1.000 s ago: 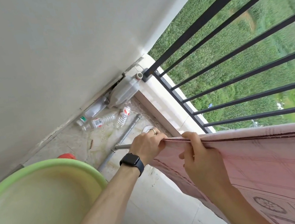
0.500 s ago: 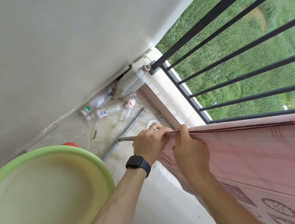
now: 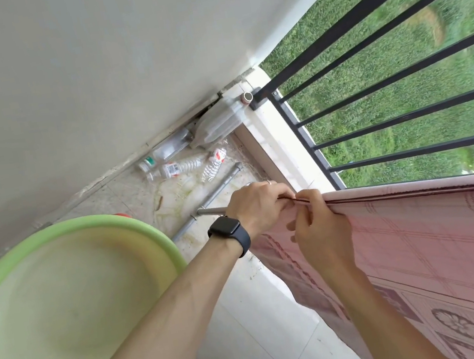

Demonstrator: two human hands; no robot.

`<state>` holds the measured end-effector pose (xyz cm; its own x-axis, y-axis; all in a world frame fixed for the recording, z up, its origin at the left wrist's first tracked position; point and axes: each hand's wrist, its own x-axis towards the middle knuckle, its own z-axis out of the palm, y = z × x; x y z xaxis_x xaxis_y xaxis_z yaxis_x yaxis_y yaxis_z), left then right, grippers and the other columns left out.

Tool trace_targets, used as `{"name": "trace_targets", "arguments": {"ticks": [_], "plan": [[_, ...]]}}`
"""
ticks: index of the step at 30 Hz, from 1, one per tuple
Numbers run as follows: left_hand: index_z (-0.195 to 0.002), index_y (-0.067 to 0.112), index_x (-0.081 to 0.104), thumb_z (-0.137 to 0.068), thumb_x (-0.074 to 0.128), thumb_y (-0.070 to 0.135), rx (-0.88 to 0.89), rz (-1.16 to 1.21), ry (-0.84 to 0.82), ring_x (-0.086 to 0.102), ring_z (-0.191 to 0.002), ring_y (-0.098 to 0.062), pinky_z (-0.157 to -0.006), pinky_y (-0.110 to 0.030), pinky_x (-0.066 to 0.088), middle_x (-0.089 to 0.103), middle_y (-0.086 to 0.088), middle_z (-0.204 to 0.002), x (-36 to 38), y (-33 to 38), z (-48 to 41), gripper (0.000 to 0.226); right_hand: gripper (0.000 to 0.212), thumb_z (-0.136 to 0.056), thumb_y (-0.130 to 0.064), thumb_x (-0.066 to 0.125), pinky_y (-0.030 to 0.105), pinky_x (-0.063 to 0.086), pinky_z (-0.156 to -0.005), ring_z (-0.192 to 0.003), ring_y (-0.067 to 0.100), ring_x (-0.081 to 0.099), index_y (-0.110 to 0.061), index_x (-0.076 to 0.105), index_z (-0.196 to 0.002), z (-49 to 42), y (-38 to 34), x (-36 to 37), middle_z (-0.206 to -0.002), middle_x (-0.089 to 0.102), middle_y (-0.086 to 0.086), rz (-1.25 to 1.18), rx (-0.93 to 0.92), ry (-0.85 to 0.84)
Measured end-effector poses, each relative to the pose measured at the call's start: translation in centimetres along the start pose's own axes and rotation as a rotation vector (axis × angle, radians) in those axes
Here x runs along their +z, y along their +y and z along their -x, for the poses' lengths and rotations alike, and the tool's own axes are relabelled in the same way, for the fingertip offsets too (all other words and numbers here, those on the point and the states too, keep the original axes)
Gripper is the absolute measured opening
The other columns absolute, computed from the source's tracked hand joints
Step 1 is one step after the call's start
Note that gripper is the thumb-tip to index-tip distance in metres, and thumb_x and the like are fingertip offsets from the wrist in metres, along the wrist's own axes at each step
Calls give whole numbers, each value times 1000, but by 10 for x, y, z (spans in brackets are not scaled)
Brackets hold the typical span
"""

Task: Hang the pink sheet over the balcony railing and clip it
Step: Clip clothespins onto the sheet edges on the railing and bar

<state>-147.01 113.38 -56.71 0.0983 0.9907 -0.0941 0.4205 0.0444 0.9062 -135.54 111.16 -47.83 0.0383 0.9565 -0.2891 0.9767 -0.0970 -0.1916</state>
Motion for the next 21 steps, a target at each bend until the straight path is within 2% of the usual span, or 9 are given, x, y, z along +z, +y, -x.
{"name": "trace_targets", "arguments": {"ticks": [2,4,7,11,13,15,16,19,21], "plan": [[-98,36,69,-94,57,39,44,-21,71,67,-86,-19,-67,-33,53,71,10,-97,7,-3,3,13,34,-101,-39,39,38,56,-66,-60,20,68,-43,35,-134,2,1,-2,-65,70,-4,57,-32,-12],[-96,34,65,-94,58,36,96,-86,193,67,-66,-25,-53,-32,52,69,7,-87,21,-9,9,8,41,-102,-45,37,38,54,-64,-62,23,68,-38,29,-142,3,1,-2,-66,71,-2,148,-50,13],[-95,34,64,-98,48,41,47,-23,320,65,-58,-23,-45,-32,50,68,7,-85,38,-9,18,18,26,-102,-48,25,40,56,-64,-65,27,70,-34,42,-116,-3,4,5,-67,72,2,202,-50,74],[-94,36,64,-90,59,44,-138,213,224,63,-79,-10,-62,-27,49,64,12,-93,27,-1,20,11,36,-95,-52,15,39,55,-58,-60,29,70,-30,42,-104,-7,8,13,-63,71,4,194,-67,100],[-95,32,61,-83,58,39,-341,566,194,59,-81,-12,-69,-30,47,61,8,-95,11,-4,16,14,30,-96,-47,19,40,55,-58,-60,30,70,-30,42,-104,-8,10,13,-62,70,5,208,-90,92],[-101,22,62,-86,49,24,-626,1022,247,57,-73,-15,-69,-33,45,59,-2,-100,-9,-9,9,20,17,-101,-42,28,40,55,-60,-61,29,69,-31,42,-105,-9,12,12,-61,71,1,185,-87,74],[-106,16,63,-90,45,15,-707,1151,266,57,-70,-16,-70,-34,47,58,-7,-101,-16,-13,7,24,14,-103,-40,31,40,56,-61,-61,29,69,-32,41,-105,-10,13,12,-61,71,0,172,-86,65],[-129,8,56,-100,48,4,-699,1280,230,65,-78,-16,-94,-39,52,64,-14,-100,-28,-19,11,31,19,-100,-46,27,41,56,-63,-62,28,70,-35,42,-105,-8,14,10,-61,71,-2,120,-103,54],[-137,9,51,-95,61,8,-633,1301,185,67,-95,-13,-96,-31,52,69,-10,-111,-32,-18,15,43,20,-100,-46,29,41,56,-64,-63,26,70,-35,44,-105,-7,15,8,-61,71,-5,85,-118,48]]}}
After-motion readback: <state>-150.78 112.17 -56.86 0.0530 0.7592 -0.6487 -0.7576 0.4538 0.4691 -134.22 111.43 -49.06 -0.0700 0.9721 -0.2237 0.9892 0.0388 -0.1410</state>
